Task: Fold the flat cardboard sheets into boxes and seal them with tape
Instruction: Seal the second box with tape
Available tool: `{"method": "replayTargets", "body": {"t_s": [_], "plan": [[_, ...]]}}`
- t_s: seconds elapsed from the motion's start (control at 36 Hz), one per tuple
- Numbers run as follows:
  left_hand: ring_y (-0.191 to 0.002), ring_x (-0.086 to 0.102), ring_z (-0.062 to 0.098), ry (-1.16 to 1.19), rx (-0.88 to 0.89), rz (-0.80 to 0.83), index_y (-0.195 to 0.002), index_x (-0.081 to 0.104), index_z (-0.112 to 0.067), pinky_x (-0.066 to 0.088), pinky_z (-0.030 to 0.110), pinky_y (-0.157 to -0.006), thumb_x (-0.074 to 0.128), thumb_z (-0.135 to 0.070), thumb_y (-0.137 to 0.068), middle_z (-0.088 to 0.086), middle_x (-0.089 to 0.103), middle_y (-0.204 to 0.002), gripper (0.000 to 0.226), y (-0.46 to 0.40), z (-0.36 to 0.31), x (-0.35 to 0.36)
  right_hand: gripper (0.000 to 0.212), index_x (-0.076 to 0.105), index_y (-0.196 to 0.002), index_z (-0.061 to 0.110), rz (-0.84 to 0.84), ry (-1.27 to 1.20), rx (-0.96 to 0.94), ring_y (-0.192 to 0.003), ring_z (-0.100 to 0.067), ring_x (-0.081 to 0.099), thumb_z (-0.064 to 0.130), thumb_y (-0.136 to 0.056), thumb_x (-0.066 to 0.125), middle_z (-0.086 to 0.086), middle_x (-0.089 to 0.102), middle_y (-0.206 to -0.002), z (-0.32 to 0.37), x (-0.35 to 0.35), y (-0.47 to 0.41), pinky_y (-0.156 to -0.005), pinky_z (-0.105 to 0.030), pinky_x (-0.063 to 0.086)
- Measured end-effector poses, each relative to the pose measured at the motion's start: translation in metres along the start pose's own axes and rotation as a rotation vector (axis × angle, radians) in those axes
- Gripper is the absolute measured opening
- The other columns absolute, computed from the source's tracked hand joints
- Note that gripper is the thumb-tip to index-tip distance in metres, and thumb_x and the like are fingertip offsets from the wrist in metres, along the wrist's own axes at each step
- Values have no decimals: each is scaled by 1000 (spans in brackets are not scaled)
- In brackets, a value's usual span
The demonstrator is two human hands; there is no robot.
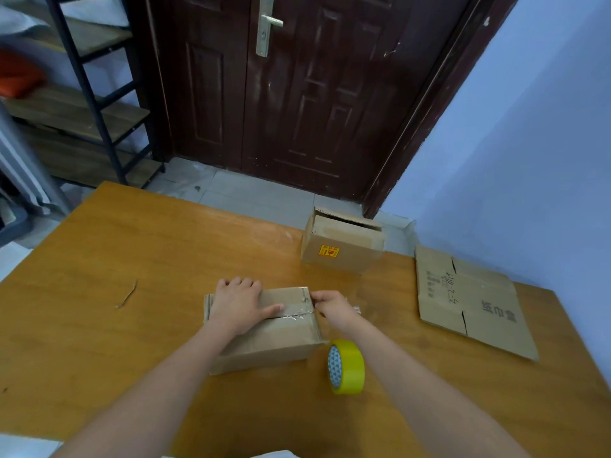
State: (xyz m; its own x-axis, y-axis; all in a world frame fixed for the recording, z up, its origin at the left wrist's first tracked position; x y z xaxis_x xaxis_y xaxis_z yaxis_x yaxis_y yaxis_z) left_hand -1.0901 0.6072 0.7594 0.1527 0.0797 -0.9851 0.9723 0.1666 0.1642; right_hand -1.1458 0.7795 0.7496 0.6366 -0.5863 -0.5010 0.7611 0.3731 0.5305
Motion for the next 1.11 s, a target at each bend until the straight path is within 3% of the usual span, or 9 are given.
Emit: {"method": "replayTargets", "body": {"t_s": [0.06,0.11,0.25,0.33,0.5,0.56,0.64,0.83,1.11], "plan": [[-110,48,20,-5,22,-6,-114,52,-25,31,39,-88,-1,-89,-63,-2,57,-118,97,1,-1,1,40,64,-119,8,26,-64,8,-107,-13,54,-6,-91,39,-3,63,-117,-2,2,9,-76,-17,43],[-109,48,20,-9,51,-9,-115,52,-25,31,39,-88,-5,-92,-58,-2,57,-117,105,2,-2,1,36,63,-120,7,44,-101,18,-110,-16,56,-1,-95,39,-6,62,-120,-6,2,15,-72,-13,41],[-109,48,20,-22,86,38,-116,52,-25,32,39,-90,12,-85,-72,-2,57,-118,84,5,-5,1,42,60,-124,8,112,-76,35,-113,-11,51,-9,-92,38,2,58,-120,-16,4,27,-97,-21,37],[-109,48,20,-6,97,28,-115,52,-26,32,39,-90,9,-86,-70,-2,57,-118,87,4,-5,0,40,67,-109,21,90,-34,7,-120,-19,53,-6,-91,43,-4,60,-125,-25,1,33,-108,-36,37],[-108,48,19,17,126,0,-111,52,-25,32,39,-87,-5,-86,-58,-2,58,-115,98,4,-5,0,43,48,-133,23,-16,232,-145,-128,-10,40,15,-92,54,6,44,-138,-25,-8,68,-108,-26,33],[-108,48,19,-1,131,32,-112,52,-25,32,39,-88,3,-87,-66,-2,58,-116,91,3,-5,2,48,43,-137,28,-11,410,-178,-134,-11,32,28,-91,57,8,39,-144,-22,3,83,-113,-33,28],[-109,48,19,-4,152,74,-113,53,-25,32,40,-92,19,-81,-79,-1,58,-117,75,1,-6,4,57,34,-144,29,-70,587,-210,-136,-13,30,36,-91,56,10,35,-147,-20,16,95,-112,-29,24],[-110,49,18,-21,186,82,-110,55,-24,31,41,-96,10,-86,-71,-1,59,-116,86,-1,-5,-4,38,54,-126,19,-273,737,-214,-117,-21,49,36,-92,54,0,58,-120,-14,29,98,-96,-31,37],[-104,50,15,-15,298,12,-112,54,-26,29,37,-98,-20,-91,-50,-5,60,-112,116,-3,-1,-8,27,60,-108,7,-245,871,-165,-110,-31,53,27,-95,49,-13,63,-112,-12,49,93,-101,-39,33]]}}
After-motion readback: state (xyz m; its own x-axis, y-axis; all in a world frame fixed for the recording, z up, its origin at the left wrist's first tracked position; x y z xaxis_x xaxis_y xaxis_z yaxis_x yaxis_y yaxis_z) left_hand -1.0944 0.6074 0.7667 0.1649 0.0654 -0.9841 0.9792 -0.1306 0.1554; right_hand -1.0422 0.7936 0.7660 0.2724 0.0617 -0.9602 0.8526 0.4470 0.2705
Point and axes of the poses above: each hand's wrist, its own y-axis away from the middle knuckle, its own x-axis out of the palm, z = x × y, the point moved 9 cm from there along -y, towards the middle knuckle
